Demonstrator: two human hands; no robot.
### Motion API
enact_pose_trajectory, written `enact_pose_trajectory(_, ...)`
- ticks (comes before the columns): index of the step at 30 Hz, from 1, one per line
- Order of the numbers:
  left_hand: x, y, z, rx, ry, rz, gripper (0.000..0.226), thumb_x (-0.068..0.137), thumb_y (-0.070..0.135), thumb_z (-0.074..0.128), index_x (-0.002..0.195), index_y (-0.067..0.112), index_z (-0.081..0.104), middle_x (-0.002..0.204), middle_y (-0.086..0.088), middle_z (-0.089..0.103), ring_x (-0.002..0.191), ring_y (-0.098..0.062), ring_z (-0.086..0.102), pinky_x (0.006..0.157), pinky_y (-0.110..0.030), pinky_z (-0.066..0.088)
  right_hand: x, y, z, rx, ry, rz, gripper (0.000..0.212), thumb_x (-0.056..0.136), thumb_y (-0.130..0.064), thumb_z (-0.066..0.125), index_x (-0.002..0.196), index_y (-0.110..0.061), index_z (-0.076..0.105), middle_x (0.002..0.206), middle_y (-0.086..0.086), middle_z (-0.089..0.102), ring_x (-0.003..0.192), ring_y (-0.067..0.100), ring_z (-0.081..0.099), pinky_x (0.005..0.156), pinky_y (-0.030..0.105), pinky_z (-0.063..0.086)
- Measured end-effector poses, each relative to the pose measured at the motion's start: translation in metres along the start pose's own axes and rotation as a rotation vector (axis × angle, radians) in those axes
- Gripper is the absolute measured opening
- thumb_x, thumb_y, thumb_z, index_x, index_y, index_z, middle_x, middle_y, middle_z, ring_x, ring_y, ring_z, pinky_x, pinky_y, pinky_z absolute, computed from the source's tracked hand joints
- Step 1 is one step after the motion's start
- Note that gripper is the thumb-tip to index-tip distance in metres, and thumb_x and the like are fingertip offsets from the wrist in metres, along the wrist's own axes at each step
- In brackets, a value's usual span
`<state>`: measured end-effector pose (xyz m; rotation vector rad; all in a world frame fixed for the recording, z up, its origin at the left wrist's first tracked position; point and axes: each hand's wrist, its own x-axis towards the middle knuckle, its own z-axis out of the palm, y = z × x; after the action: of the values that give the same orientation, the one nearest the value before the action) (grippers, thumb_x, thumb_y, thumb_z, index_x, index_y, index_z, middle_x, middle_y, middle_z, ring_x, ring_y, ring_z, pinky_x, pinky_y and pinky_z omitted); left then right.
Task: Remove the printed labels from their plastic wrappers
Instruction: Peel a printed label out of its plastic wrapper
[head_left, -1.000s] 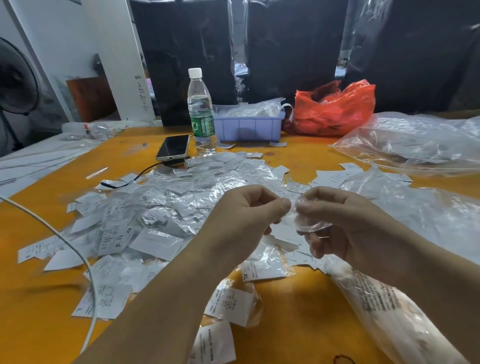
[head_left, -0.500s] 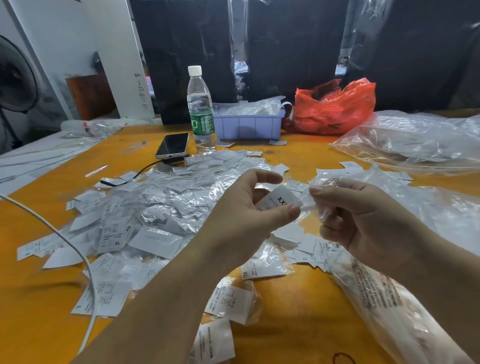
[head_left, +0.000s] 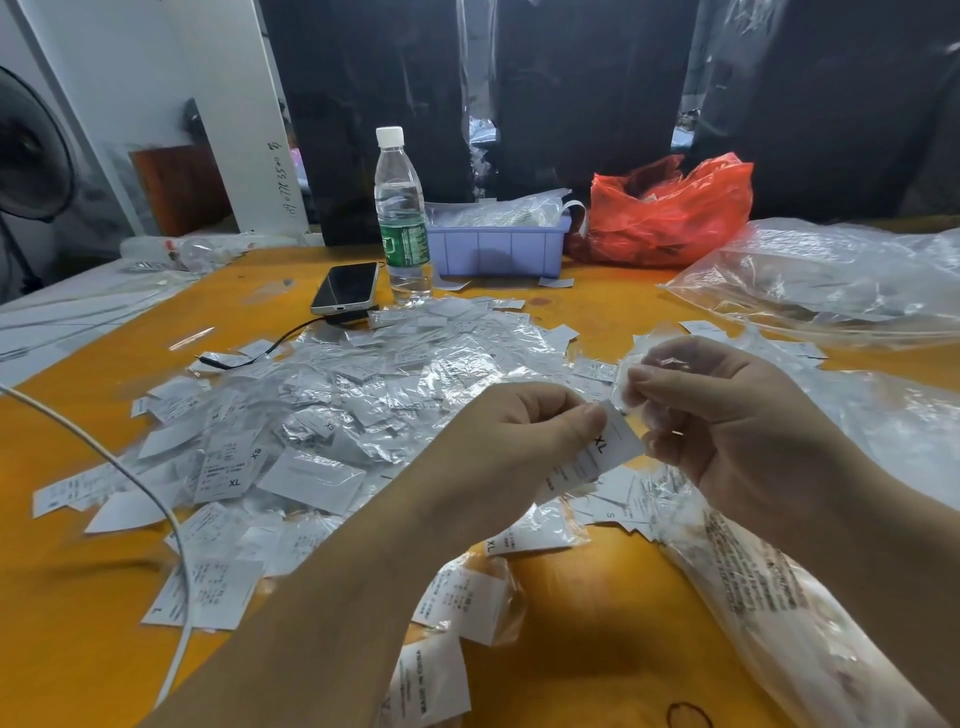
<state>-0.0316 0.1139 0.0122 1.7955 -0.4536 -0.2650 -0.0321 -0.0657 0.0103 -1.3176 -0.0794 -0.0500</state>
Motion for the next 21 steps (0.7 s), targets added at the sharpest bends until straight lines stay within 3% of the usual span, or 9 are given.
enact_pose_trajectory(3, 0.0011, -0.0016, 0.0018, 0.051, -0.044, -0.023, 0.031, 0.088, 0.045, 0.061, 0.091, 0.018, 0.075, 0.09, -0.012, 0.07, 0.079, -0.02, 0.061, 0.072, -0.026, 0.043, -0.0002, 0.0, 0.0, 0.007, 0.009, -0.008, 0.016, 0.066, -0.011, 0.072, 0.076, -0.013, 0.06, 0.062, 0.007, 0.063, 0.045, 0.01, 0.048, 0.042, 0.022, 0.043)
enact_pose_trajectory(7, 0.0007, -0.0015, 0.0024, 0.053, -0.087, -0.042, 0.024, 0.087, 0.045, 0.062, 0.087, 0.026, 0.077, 0.079, 0.007, 0.069, 0.072, -0.006, 0.059, 0.07, -0.021, 0.045, -0.0005, 0.0011, 0.0002, -0.002, -0.013, -0.01, 0.016, 0.066, -0.012, 0.072, 0.076, -0.012, 0.06, 0.061, 0.007, 0.063, 0.045, 0.011, 0.048, 0.042, 0.023, 0.044)
enact_pose_trajectory(10, 0.0022, -0.0029, 0.0022, 0.05, -0.081, -0.044, 0.027, 0.083, 0.048, 0.061, 0.086, 0.027, 0.076, 0.08, 0.005, 0.069, 0.074, -0.009, 0.059, 0.072, -0.023, 0.045, -0.0008, 0.0012, 0.0003, -0.014, -0.035, -0.004, 0.016, 0.065, -0.012, 0.073, 0.075, -0.012, 0.06, 0.059, 0.007, 0.062, 0.044, 0.011, 0.048, 0.042, 0.023, 0.044)
enact_pose_trajectory(16, 0.002, -0.0017, -0.0008, 0.02, -0.025, -0.049, 0.022, 0.095, 0.032, 0.06, 0.083, 0.021, 0.075, 0.077, 0.001, 0.068, 0.059, 0.002, 0.058, 0.052, -0.009, 0.041, -0.0024, 0.0018, 0.0002, -0.035, -0.08, 0.017, 0.018, 0.059, -0.015, 0.075, 0.072, -0.013, 0.062, 0.059, 0.007, 0.061, 0.045, 0.012, 0.047, 0.041, 0.023, 0.043)
enact_pose_trajectory(21, 0.001, -0.0003, -0.0008, -0.006, 0.007, -0.034, 0.023, 0.094, 0.028, 0.061, 0.077, 0.019, 0.074, 0.067, 0.008, 0.064, 0.054, 0.005, 0.057, 0.049, -0.007, 0.041, -0.0013, 0.0016, 0.0012, -0.036, -0.067, 0.012, 0.022, 0.054, -0.016, 0.077, 0.071, -0.014, 0.063, 0.06, 0.008, 0.062, 0.044, 0.013, 0.047, 0.042, 0.023, 0.044)
